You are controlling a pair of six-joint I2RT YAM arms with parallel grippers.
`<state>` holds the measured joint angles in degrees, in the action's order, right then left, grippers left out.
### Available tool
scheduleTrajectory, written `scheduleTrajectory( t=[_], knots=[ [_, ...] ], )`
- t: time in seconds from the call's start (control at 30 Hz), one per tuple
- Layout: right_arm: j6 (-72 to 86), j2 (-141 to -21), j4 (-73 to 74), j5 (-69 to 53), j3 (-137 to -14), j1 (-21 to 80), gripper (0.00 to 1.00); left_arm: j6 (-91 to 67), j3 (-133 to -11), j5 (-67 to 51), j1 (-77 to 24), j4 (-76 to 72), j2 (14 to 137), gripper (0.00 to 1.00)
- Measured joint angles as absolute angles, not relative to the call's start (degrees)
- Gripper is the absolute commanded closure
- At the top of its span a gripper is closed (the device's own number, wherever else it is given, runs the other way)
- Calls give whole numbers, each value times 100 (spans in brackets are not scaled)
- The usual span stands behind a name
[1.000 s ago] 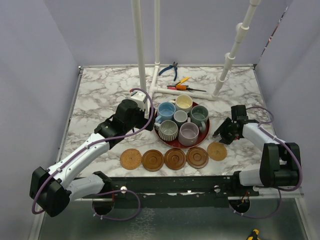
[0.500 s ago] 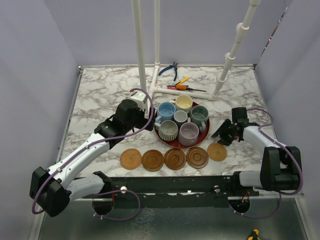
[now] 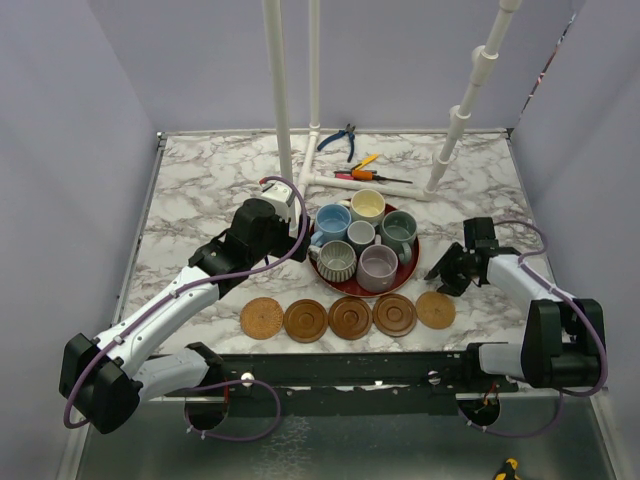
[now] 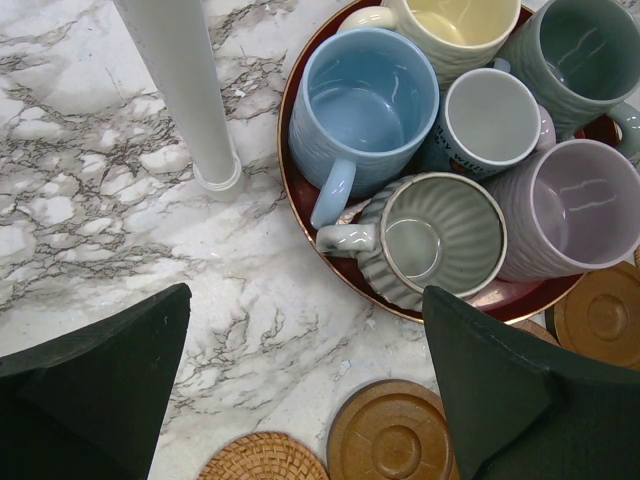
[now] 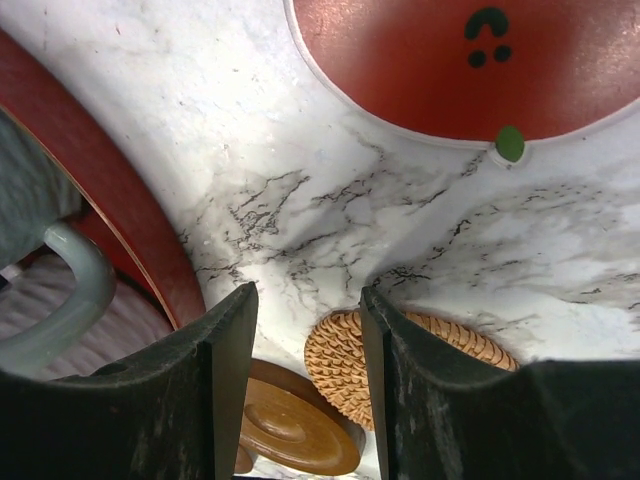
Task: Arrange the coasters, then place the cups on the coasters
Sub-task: Move the coaster to the corner of the board.
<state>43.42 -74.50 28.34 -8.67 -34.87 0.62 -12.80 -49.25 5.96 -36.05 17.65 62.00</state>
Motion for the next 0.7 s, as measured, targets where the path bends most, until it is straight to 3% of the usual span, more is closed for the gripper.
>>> scheduleTrajectory(
  t=[0.37,0.7],
  knots=[
    [4344,-7299,2982,-869,-3393,62,49,-1280,-4925,578,-3607,1765,6200,1],
    [4226,-7271,3420,-790,-3715,62,37,-1282,-4925,578,-3605,1765,6200,1]
  ],
)
